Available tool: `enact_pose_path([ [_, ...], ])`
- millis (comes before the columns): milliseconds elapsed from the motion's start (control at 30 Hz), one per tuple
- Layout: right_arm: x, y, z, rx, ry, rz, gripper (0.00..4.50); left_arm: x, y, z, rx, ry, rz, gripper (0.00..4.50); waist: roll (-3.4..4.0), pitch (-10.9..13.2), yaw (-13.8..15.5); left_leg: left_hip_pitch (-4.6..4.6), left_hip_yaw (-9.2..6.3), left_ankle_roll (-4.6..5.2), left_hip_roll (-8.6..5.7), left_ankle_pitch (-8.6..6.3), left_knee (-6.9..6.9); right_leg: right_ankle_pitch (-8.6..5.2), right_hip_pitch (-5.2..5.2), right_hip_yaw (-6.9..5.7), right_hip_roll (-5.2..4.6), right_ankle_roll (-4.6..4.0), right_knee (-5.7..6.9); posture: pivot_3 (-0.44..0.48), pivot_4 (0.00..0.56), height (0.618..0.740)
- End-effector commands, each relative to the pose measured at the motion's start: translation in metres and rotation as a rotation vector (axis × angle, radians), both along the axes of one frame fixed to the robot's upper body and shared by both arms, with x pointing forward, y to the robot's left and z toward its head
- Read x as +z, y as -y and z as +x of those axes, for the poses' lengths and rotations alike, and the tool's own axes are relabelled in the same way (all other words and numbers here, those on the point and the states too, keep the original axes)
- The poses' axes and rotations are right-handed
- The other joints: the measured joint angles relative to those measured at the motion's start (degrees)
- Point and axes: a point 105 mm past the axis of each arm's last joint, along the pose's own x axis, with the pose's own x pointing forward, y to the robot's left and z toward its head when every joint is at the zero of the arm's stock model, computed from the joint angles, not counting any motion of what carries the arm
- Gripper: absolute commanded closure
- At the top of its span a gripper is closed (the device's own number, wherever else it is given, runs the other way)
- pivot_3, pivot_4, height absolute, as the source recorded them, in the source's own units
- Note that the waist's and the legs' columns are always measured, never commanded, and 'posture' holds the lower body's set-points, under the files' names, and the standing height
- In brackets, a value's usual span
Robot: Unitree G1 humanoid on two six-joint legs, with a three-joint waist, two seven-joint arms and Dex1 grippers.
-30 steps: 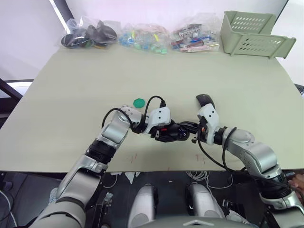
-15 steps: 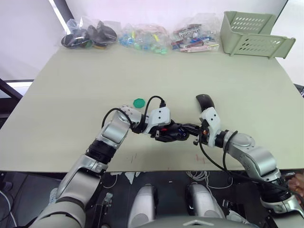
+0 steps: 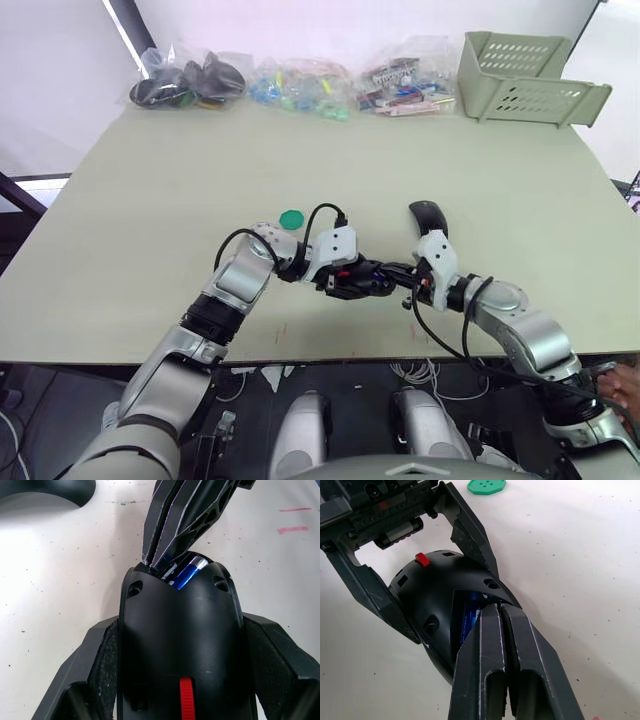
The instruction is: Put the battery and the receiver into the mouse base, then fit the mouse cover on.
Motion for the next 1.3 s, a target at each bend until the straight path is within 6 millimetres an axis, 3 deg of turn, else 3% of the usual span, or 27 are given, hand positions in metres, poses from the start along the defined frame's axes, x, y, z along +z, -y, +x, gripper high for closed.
enact_pose_path([
  [33, -0.038, 0.013, -0.009, -0.012, -0.126, -0.079, 4.42, 0.000, -0.002, 0.001, 0.009, 0.014, 0.012, 1.59, -0.11, -0.1, 0.0, 0.04, -0.01, 0.00, 0.00, 0.00, 0.00, 0.01, 0.02, 0.01, 0.00, -0.02, 0.00, 0.000, 0.150, 0.740],
  [100, -0.020, 0.010, -0.011, 0.021, -0.084, -0.005, 4.42, 0.000, -0.002, 0.001, 0.011, 0.013, 0.010, 1.59, -0.13, -0.1, 0.1, 0.02, -0.02, 0.00, 0.00, 0.00, 0.00, 0.01, 0.02, 0.00, 0.00, -0.02, -0.01, 0.000, 0.150, 0.740],
  [200, 0.026, 0.012, -0.018, 0.089, 0.035, 0.091, 4.42, -0.001, -0.001, 0.001, 0.012, 0.015, 0.006, 1.59, -0.12, -0.1, 0.3, -0.11, -0.02, 0.00, 0.00, 0.00, 0.00, 0.01, -0.02, -0.01, -0.01, -0.03, -0.07, 0.000, 0.150, 0.740],
  [367, 0.059, 0.041, -0.030, 0.073, 0.038, 0.134, 4.42, 0.001, 0.001, 0.002, 0.014, 0.024, -0.012, 1.59, -0.04, 0.0, 0.5, -0.20, 0.03, -0.01, -0.02, -0.01, 0.00, 0.02, -0.06, 0.03, -0.04, -0.02, -0.16, 0.000, 0.150, 0.740],
  [400, 0.061, 0.048, -0.032, 0.055, 0.035, 0.116, 4.21, 0.001, 0.001, 0.003, 0.015, 0.028, -0.014, 1.59, -0.06, 0.0, 0.6, -0.22, 0.04, -0.01, -0.04, 0.00, 0.00, 0.01, -0.06, 0.02, -0.09, -0.02, -0.16, 0.000, 0.150, 0.740],
  [500, 0.061, 0.068, -0.042, 0.029, 0.023, 0.059, 3.17, 0.001, 0.002, 0.002, 0.016, 0.030, -0.020, 1.59, -0.09, 0.0, 1.1, -0.22, 0.00, -0.01, -0.04, -0.01, -0.01, 0.01, -0.05, -0.03, -0.10, -0.02, -0.24, 0.000, 0.150, 0.740],
  [633, 0.067, 0.085, -0.059, 0.025, 0.003, 0.037, 1.01, 0.001, 0.001, 0.003, 0.017, 0.033, -0.024, 1.59, -0.04, 0.0, 1.4, -0.22, 0.01, -0.01, -0.04, -0.01, -0.08, 0.00, -0.08, -0.01, -0.09, -0.03, -0.25, 0.000, 0.150, 0.740],
  [700, 0.069, 0.093, -0.068, 0.027, -0.005, 0.024, 0.14, 0.001, 0.001, 0.003, 0.018, 0.035, -0.026, 1.59, -0.06, 0.0, 1.4, -0.23, 0.02, -0.01, -0.04, -0.01, -0.08, 0.00, -0.08, 0.00, -0.09, -0.02, -0.25, 0.000, 0.150, 0.740],
  [800, 0.069, 0.102, -0.075, 0.010, -0.019, 0.018, 0.06, 0.003, 0.003, 0.003, 0.019, 0.016, -0.051, 1.59, -0.07, 0.1, 1.5, -0.22, 0.02, -0.01, -0.04, -0.01, -0.07, 0.00, -0.06, 0.00, -0.09, -0.01, -0.29, 0.000, 0.150, 0.740],
  [833, 0.070, 0.104, -0.075, -0.003, -0.021, 0.026, 0.00, 0.007, 0.004, 0.002, 0.023, -0.003, -0.075, 0.57, -0.07, 0.1, 1.4, -0.22, 0.02, -0.01, -0.04, -0.01, -0.07, 0.00, -0.06, -0.01, -0.09, -0.02, -0.30, 0.000, 0.150, 0.740],
  [900, 0.072, 0.104, -0.075, -0.013, -0.025, 0.039, 0.00, 0.012, 0.005, 0.003, 0.024, 0.013, -0.094, 0.07, -0.07, 0.1, 1.4, -0.22, 0.04, -0.01, -0.03, -0.01, -0.07, 0.00, -0.08, 0.02, -0.09, -0.01, -0.30, 0.000, 0.150, 0.740],
  [1033, 0.070, 0.102, -0.075, -0.017, -0.029, 0.029, 0.00, 0.027, 0.002, 0.002, 0.029, 0.048, -0.142, 0.07, -0.08, 0.1, 1.6, -0.28, 0.01, -0.01, -0.03, -0.01, -0.08, 0.00, -0.09, -0.02, -0.10, -0.02, -0.36, 0.000, 0.150, 0.740],
  [1133, 0.073, 0.103, -0.071, -0.060, -0.012, 0.038, 0.00, 0.051, -0.008, -0.008, 0.049, 0.044, -0.230, 0.07, -0.08, 0.2, 1.4, -0.33, 0.02, -0.02, -0.02, -0.02, -0.12, 0.00, -0.09, 0.00, -0.12, -0.02, -0.48, 0.000, 0.150, 0.740],
  [1300, 0.081, 0.098, -0.055, -0.158, 0.047, 0.030, 0.00, 0.068, -0.039, -0.035, 0.119, 0.001, -0.288, 0.07, -0.02, 0.3, 1.3, -0.29, -0.05, -0.03, 0.03, -0.03, -0.25, 0.00, -0.15, 0.07, -0.13, -0.02, -0.55, 0.000, 0.150, 0.740],
])
